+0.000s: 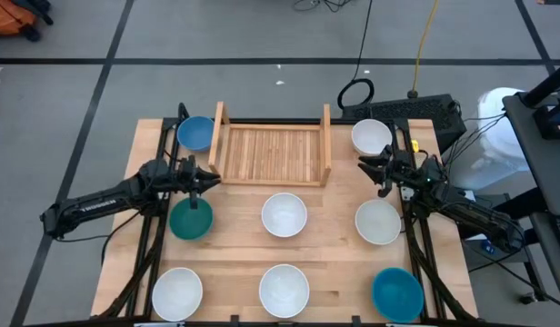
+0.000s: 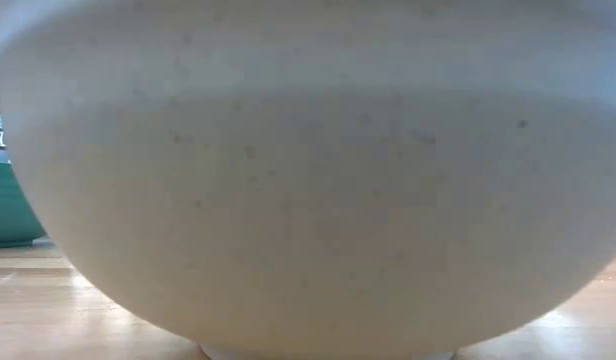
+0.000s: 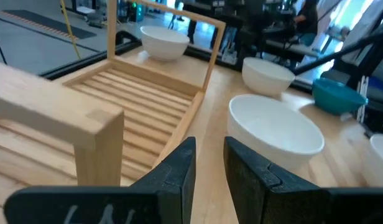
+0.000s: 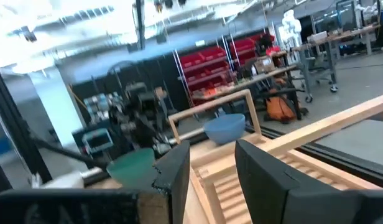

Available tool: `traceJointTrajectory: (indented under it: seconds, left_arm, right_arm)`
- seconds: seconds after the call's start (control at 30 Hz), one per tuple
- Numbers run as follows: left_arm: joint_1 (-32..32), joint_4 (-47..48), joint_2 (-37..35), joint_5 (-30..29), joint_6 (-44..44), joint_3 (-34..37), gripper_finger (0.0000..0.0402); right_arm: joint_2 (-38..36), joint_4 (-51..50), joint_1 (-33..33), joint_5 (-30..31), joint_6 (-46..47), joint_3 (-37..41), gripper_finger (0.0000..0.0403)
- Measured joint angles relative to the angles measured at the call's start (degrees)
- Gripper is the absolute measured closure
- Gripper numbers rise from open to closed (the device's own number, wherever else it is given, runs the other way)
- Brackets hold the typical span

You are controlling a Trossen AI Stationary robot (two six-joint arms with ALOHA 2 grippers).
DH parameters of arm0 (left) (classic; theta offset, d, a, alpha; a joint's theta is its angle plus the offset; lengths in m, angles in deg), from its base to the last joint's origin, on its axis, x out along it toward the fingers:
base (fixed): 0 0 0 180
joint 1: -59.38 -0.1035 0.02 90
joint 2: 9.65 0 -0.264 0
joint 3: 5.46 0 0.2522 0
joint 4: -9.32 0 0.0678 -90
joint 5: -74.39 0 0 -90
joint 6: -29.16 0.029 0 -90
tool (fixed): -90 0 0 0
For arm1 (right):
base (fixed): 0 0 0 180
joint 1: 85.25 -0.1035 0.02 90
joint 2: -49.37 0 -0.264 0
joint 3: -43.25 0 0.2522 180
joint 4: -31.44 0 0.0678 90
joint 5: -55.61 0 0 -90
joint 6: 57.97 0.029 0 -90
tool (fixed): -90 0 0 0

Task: Place and stack bowls onto a shelf
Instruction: Put the white bowl on the shelf

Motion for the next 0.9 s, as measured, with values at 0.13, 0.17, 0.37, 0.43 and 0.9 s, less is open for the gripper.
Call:
traceJointTrajectory:
  seconds: [0.13, 0.17, 0.37, 0.43, 0.9]
  left_arm:
    - [0.0, -4.71, -0.02, -0.04, -0.04, 0.0, 0.0314]
    - [0.0, -6.07, 0.0, -0.14, -0.07, -0.01, 0.0314]
    - [0.0, -10.64, -0.02, -2.04, -0.5, -0.01, 0.0314]
    - [0.0, -10.66, -0.01, -2.58, -0.53, -0.01, 0.0314]
    - [0.0, -10.81, -0.01, -2.6, -0.69, 0.0, 0.0314]
  right_arm:
    - [-0.03, -3.0, 0.0, 0.07, -5.73, -4.88, 0.028]
    - [0.09, -5.08, 0.0, 0.06, -7.33, -6.72, 0.028]
    - [2.74, -28.9, 0.02, 4.78, -16.14, -21.8, 0.028]
    - [5.11, -38.82, 0.02, 8.07, -18.18, -27.81, 0.028]
    - [32.21, -75.22, 0.02, 20.22, -24.76, -55.23, 0.028]
